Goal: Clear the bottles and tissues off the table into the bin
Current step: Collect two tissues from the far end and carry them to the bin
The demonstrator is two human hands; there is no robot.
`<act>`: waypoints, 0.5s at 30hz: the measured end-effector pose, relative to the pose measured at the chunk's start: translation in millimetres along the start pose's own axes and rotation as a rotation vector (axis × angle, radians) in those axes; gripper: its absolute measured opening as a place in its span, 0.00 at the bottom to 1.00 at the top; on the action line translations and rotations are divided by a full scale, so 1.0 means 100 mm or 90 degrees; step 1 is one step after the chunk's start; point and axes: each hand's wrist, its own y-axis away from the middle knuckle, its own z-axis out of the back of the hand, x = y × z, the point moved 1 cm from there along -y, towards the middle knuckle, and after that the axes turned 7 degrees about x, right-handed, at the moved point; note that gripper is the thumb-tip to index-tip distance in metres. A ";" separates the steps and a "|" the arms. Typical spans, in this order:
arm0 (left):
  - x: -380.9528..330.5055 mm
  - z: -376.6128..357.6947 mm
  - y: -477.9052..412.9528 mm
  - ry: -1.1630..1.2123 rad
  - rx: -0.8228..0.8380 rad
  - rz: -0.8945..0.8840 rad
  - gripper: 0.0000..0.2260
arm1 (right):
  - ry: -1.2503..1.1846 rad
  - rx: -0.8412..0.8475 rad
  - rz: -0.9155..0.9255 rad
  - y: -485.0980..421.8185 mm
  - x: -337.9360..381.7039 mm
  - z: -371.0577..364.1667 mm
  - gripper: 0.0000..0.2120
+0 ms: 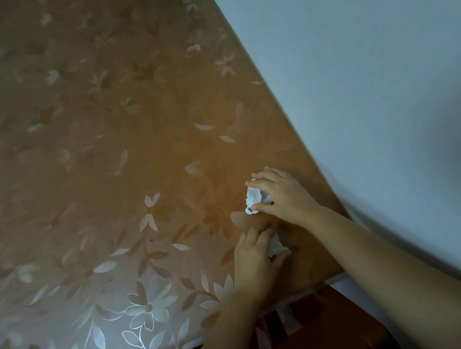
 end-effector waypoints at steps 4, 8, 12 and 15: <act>0.00 -0.03 0.01 -0.013 0.000 0.011 0.23 | 0.022 -0.005 0.014 0.03 -0.03 -0.06 0.23; 0.02 -0.05 0.05 0.002 -0.023 0.018 0.19 | 0.031 -0.036 0.032 0.06 -0.02 -0.09 0.20; 0.04 -0.05 0.09 0.013 -0.015 0.038 0.19 | 0.035 -0.064 0.046 0.09 -0.01 -0.10 0.18; 0.05 -0.04 0.11 0.016 -0.013 0.053 0.19 | 0.029 -0.074 0.056 0.13 -0.02 -0.11 0.16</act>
